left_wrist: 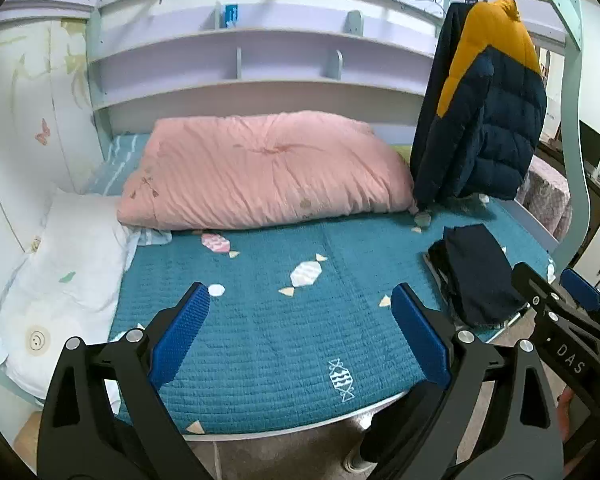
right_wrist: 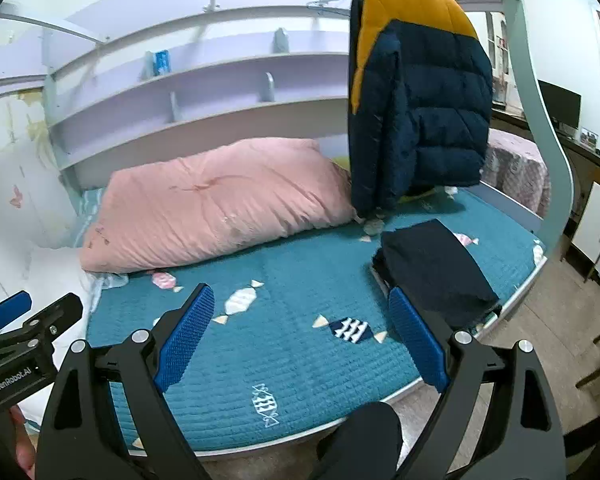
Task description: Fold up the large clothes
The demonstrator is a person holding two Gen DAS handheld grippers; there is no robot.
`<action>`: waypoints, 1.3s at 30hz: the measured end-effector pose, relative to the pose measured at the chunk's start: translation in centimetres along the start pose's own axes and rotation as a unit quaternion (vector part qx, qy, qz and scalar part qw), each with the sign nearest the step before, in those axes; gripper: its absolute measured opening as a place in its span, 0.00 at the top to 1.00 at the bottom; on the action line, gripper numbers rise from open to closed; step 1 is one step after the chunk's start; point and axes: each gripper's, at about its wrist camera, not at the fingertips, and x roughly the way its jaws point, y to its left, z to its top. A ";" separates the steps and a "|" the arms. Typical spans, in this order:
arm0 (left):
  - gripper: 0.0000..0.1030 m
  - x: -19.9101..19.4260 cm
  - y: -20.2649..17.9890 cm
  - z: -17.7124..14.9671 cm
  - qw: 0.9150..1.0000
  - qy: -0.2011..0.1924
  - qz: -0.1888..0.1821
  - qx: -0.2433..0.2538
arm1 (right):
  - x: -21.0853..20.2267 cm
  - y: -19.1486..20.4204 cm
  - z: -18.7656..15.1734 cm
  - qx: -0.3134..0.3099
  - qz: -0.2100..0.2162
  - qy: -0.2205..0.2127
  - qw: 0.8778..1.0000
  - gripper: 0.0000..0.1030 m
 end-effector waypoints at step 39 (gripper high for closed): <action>0.10 -3.9 2.6 0.3 0.999 -0.026 0.030 -0.030 | -2.7 2.7 0.0 -0.028 0.018 -0.038 0.999 0.10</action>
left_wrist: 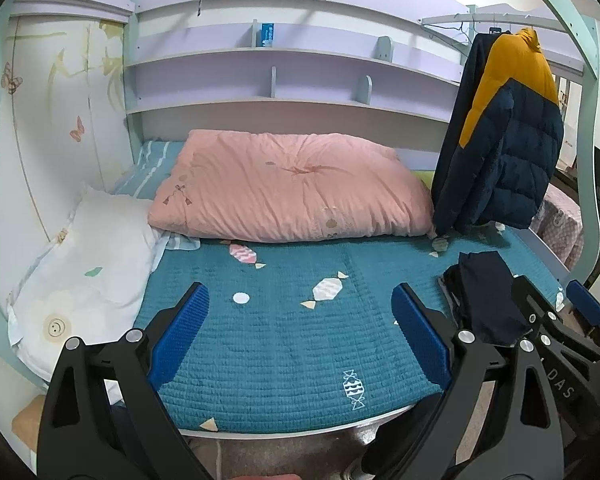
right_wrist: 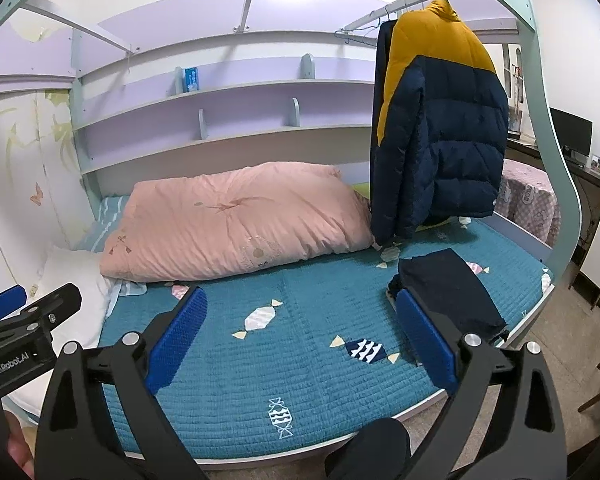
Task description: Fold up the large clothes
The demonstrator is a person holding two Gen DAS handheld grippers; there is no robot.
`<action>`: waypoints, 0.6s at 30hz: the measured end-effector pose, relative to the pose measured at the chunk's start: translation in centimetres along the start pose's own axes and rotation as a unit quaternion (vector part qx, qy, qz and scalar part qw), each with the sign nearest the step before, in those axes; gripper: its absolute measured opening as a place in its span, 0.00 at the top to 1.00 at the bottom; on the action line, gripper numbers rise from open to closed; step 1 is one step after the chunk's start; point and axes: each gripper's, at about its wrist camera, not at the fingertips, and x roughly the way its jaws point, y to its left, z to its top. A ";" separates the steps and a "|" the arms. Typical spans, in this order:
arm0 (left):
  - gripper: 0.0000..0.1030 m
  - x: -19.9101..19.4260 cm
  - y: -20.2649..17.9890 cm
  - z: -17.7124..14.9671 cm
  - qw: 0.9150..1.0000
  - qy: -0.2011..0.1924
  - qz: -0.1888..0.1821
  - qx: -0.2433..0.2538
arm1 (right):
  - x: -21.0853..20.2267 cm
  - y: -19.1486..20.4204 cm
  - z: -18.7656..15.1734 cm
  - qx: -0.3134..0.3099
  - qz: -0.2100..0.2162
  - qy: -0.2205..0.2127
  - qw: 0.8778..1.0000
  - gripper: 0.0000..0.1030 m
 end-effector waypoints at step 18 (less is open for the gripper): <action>0.10 1.4 -0.8 -0.8 0.999 0.033 -0.032 0.005 | 0.3 0.3 -0.6 -0.013 -0.034 0.020 0.999 0.07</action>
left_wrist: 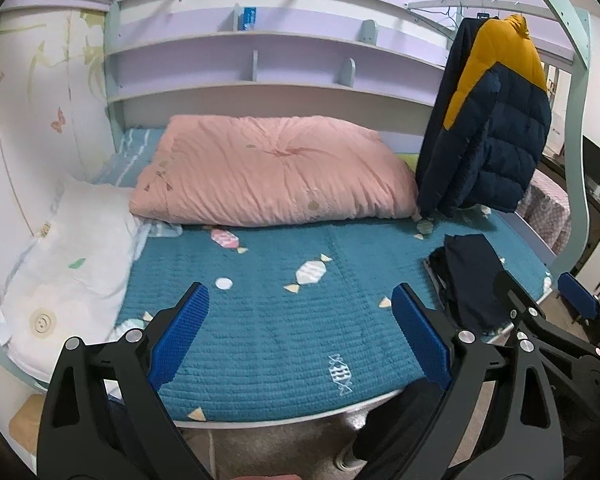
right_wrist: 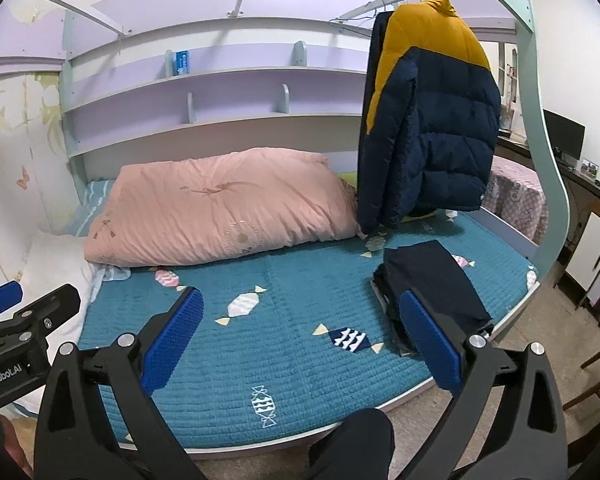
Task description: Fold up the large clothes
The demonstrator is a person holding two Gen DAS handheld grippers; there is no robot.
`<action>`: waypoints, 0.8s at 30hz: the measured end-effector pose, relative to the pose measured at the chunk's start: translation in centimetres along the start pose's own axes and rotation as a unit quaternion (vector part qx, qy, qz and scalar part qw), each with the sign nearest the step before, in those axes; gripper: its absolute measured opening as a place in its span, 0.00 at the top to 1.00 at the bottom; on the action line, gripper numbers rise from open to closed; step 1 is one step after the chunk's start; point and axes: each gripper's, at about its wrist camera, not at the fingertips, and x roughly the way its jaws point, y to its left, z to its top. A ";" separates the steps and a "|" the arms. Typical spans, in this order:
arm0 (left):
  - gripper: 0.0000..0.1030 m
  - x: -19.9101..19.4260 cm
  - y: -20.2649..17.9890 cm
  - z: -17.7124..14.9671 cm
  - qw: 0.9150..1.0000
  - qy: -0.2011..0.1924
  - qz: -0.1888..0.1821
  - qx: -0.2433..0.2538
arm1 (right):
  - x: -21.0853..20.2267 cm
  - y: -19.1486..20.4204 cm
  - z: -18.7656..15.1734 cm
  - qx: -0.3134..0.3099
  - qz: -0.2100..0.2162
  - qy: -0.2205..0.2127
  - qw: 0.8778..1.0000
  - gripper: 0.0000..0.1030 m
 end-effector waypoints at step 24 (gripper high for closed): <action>0.09 1.3 -0.8 -0.2 1.000 0.019 -0.005 0.002 | 0.3 0.1 -0.1 -0.007 -0.009 0.008 1.000 0.07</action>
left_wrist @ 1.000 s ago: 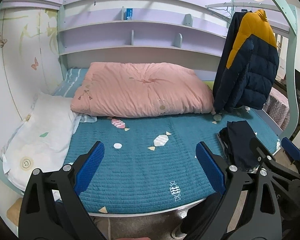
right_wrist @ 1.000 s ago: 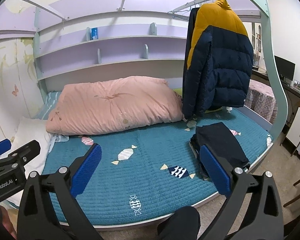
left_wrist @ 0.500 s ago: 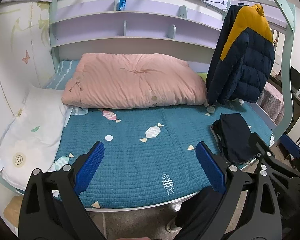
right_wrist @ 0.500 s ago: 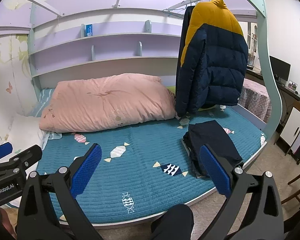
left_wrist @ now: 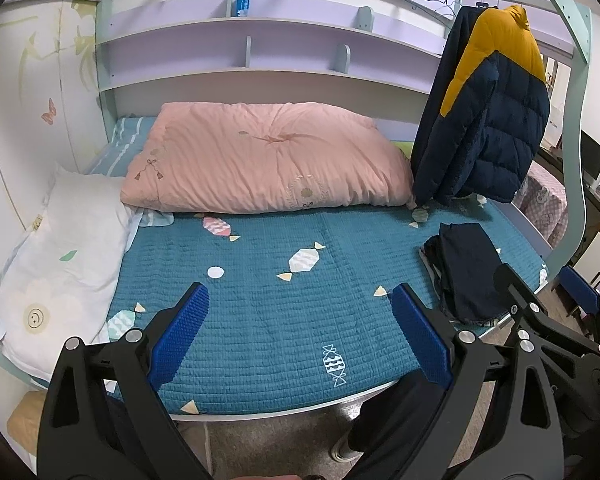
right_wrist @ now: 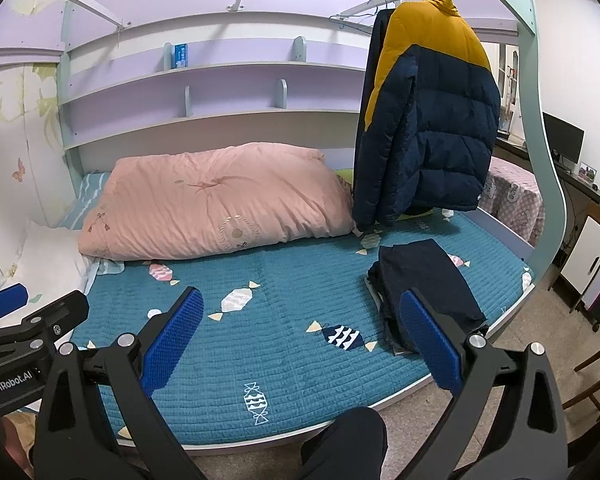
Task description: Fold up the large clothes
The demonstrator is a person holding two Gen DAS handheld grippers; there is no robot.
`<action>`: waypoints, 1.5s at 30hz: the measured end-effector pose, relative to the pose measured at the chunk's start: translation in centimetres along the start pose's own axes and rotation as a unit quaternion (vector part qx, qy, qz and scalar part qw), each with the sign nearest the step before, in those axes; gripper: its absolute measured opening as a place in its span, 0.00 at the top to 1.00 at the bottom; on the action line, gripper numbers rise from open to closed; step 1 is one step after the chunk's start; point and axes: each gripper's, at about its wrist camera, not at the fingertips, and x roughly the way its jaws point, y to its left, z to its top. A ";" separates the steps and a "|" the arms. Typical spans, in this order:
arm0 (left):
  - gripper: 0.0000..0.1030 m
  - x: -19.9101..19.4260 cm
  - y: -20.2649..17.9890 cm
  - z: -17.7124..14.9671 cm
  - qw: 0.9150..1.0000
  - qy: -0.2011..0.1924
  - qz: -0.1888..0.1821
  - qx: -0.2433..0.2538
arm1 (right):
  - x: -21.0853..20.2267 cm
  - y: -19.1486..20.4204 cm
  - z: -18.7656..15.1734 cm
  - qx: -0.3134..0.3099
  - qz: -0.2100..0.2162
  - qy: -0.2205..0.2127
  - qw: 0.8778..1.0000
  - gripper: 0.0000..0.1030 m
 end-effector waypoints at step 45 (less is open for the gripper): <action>0.09 1.4 0.1 -1.5 1.000 0.027 0.011 -0.005 | 0.9 0.3 -0.5 0.001 -0.003 0.016 1.000 0.07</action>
